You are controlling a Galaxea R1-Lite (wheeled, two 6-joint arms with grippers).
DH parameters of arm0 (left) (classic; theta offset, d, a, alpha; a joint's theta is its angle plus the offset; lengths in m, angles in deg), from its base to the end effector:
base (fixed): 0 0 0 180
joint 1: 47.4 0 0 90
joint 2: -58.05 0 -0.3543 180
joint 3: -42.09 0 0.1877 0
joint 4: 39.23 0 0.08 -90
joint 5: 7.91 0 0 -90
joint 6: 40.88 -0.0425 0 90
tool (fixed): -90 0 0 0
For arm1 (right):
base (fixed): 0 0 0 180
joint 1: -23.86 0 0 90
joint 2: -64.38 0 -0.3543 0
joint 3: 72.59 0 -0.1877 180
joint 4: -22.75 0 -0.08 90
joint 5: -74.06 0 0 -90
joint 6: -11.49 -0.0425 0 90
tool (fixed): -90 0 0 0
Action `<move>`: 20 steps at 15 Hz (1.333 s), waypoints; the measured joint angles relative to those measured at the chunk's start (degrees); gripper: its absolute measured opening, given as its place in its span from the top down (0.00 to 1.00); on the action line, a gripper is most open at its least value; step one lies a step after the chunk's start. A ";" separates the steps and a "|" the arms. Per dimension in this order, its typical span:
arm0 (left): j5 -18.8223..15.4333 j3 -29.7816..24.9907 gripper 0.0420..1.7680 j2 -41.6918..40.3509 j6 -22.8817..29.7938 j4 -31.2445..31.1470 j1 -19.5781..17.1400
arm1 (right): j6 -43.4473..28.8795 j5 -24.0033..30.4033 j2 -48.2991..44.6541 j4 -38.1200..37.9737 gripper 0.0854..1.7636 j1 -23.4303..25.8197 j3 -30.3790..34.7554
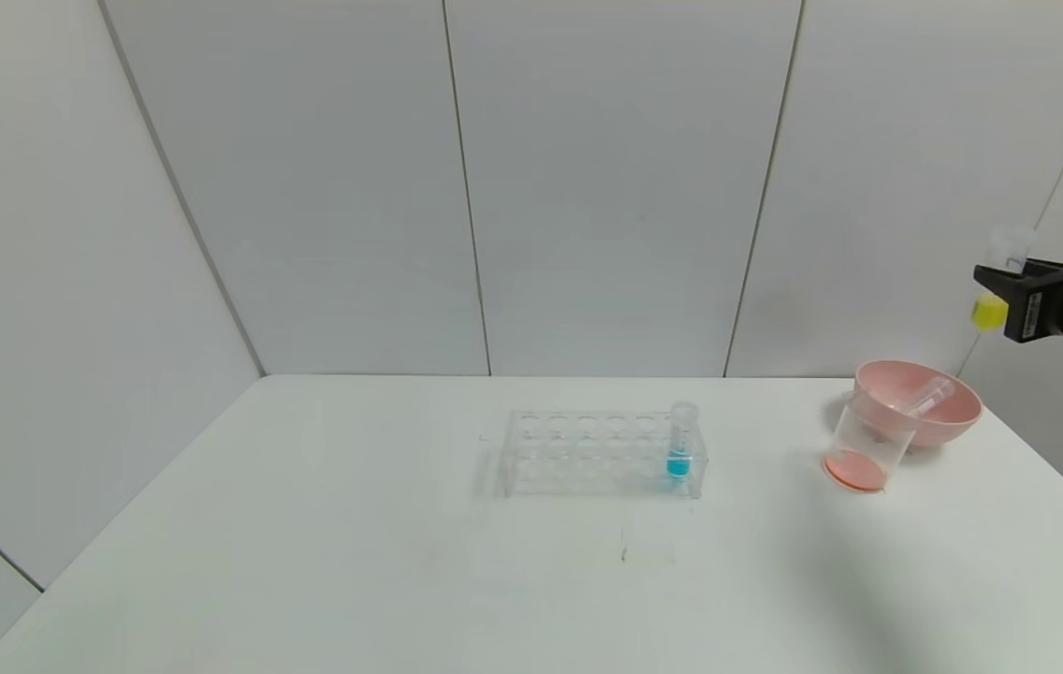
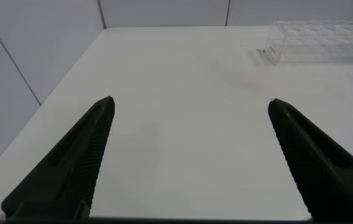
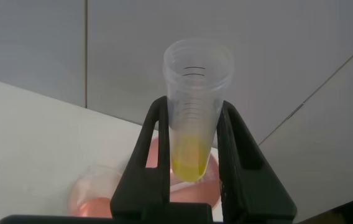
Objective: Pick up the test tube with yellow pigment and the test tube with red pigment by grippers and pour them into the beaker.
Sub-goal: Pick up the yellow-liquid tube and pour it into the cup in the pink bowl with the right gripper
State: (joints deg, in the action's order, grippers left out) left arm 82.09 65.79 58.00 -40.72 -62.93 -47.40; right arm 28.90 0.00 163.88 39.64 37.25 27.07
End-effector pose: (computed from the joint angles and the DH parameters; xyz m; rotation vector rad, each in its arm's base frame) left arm -0.0600 0.0000 0.0754 -0.0028 -0.0009 0.0000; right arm 0.3496 -0.0712 0.2830 -0.2937 0.0313 0.0500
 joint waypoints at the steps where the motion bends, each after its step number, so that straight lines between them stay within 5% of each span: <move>1: 0.00 0.00 0.00 0.00 0.00 0.00 0.00 | 2.51 1.76 0.59 0.67 0.75 1.52 -0.04; 12: 0.00 0.00 0.00 0.00 0.00 0.00 0.00 | 26.93 8.87 10.14 21.09 0.75 6.29 9.70; 20: -0.02 0.00 0.00 0.00 -0.02 0.00 0.00 | 45.85 14.02 13.37 22.08 0.75 7.56 11.85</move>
State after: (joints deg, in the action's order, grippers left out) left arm 82.06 65.79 58.00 -40.75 -62.93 -47.40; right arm 74.74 14.02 177.25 61.71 44.80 38.91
